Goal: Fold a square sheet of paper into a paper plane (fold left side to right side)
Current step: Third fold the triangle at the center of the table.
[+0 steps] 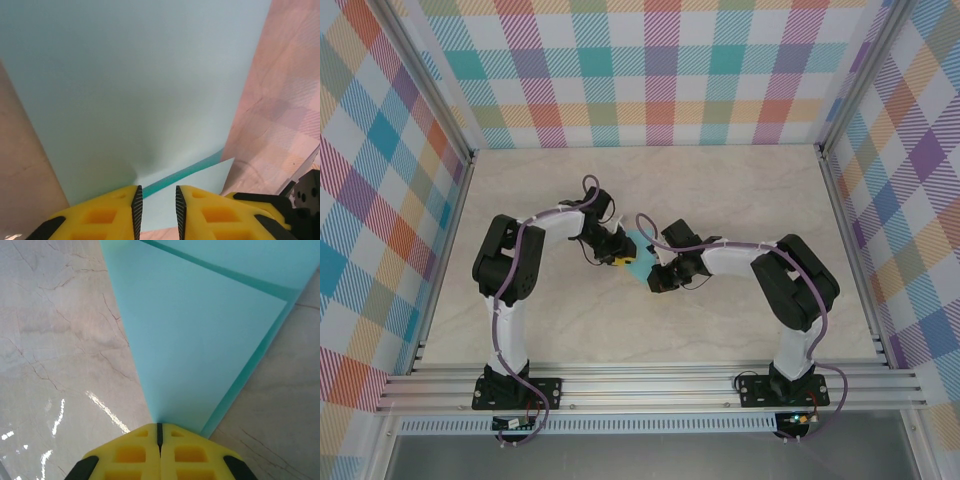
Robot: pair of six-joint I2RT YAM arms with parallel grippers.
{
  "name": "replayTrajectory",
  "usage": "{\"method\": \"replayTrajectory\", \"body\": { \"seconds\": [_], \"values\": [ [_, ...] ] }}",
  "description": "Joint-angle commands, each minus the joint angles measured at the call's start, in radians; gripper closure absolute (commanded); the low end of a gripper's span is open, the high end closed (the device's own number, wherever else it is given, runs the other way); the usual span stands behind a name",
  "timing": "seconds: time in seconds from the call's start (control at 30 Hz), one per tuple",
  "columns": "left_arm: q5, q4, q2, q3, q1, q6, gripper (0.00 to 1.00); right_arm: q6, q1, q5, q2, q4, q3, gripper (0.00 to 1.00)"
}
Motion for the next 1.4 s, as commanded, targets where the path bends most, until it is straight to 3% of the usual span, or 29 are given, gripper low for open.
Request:
{"method": "replayTrajectory", "body": {
  "seconds": [0.0, 0.4, 0.63, 0.9, 1.37],
  "values": [
    [-0.027, -0.050, -0.090, 0.038, 0.001, 0.022, 0.73, 0.013, -0.008, 0.021, 0.046, -0.073, -0.034, 1.00],
    [0.014, 0.030, -0.199, -0.154, -0.044, -0.001, 0.84, 0.032, -0.025, 0.000, 0.072, -0.062, -0.046, 1.00],
    [0.035, 0.125, -0.159, -0.201, -0.112, -0.055, 0.86, 0.035, -0.027, 0.000, 0.076, -0.060, -0.051, 1.00],
    [0.014, 0.139, -0.095, -0.185, -0.131, -0.053, 0.87, 0.036, -0.027, -0.001, 0.079, -0.061, -0.051, 1.00],
    [-0.170, 0.111, -0.037, -0.157, -0.111, -0.004, 0.88, 0.033, -0.027, 0.013, 0.087, -0.084, -0.044, 1.00]
  ]
}}
